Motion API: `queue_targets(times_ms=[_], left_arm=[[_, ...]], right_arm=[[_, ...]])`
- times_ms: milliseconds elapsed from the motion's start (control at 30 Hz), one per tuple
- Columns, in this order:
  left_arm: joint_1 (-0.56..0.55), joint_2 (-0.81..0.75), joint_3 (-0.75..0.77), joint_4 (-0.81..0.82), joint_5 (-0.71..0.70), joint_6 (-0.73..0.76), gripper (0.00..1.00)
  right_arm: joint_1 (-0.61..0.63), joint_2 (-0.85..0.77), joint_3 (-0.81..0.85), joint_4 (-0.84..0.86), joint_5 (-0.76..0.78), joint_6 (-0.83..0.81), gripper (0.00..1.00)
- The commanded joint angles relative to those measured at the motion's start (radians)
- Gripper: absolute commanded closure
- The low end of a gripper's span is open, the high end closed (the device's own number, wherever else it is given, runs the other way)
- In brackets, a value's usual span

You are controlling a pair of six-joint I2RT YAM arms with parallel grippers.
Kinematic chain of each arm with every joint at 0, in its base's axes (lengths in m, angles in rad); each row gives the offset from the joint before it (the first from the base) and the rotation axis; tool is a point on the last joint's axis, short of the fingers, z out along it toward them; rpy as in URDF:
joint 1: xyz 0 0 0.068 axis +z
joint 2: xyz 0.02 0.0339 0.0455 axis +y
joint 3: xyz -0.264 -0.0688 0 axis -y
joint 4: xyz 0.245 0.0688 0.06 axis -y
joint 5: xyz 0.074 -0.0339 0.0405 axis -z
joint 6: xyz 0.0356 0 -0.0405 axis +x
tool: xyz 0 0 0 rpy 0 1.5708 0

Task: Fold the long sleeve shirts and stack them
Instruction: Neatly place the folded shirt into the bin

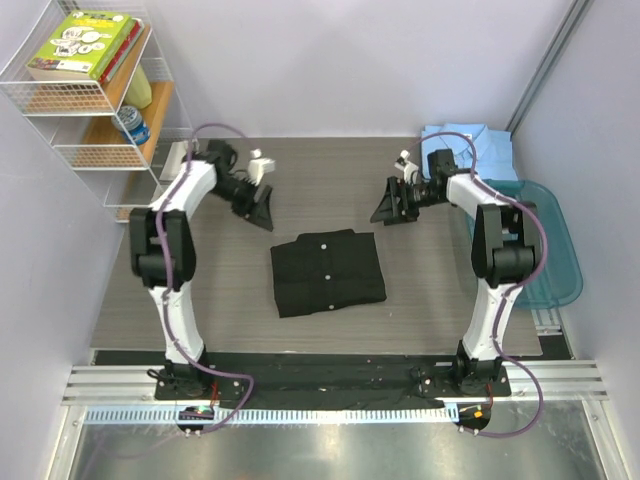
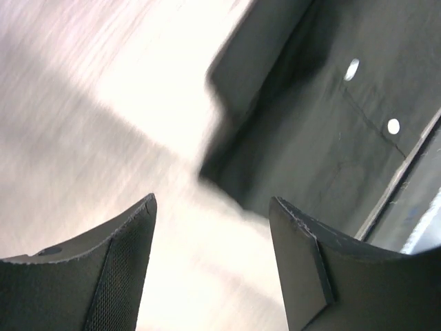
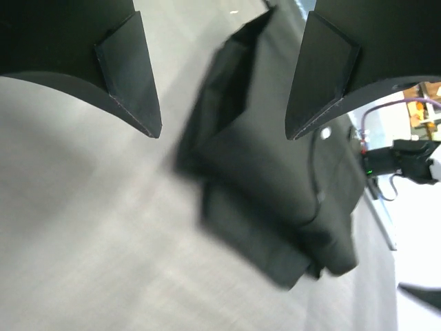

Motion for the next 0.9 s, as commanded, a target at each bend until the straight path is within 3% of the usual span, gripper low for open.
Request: queue_targets(times_ms=[0, 67, 267, 433, 633, 733, 833, 867], left_arm=[[0.050, -0.176, -0.231, 0.163, 0.117, -0.175, 0.32], [0.050, -0.208, -0.315, 0.224, 0.121, -0.188, 0.31], [0.048, -0.165, -0.328, 0.241, 0.147, -0.148, 0.28], [0.024, -0.081, -0.224, 0.134, 0.158, -0.058, 0.27], [-0.021, -0.022, -0.183, 0.084, 0.150, 0.004, 0.26], [-0.036, 0.013, -0.150, 0.041, 0.146, 0.033, 0.28], [-0.039, 0.048, -0.112, -0.041, 0.154, 0.088, 0.33], [-0.041, 0.056, -0.105, -0.056, 0.152, 0.110, 0.39]], right_arm=[[0.033, -0.164, -0.146, 0.188, -0.040, 0.092, 0.22], [0.037, -0.168, -0.175, 0.223, -0.036, 0.066, 0.22], [0.079, -0.140, -0.099, 0.207, 0.008, -0.146, 0.21], [0.128, -0.048, 0.061, -0.003, 0.014, -0.406, 0.20], [0.189, -0.016, 0.075, -0.151, 0.049, -0.640, 0.20], [0.221, 0.004, 0.084, -0.181, 0.072, -0.699, 0.21], [0.232, 0.020, 0.105, -0.252, 0.069, -0.764, 0.28], [0.234, 0.026, 0.119, -0.275, 0.066, -0.779, 0.32]])
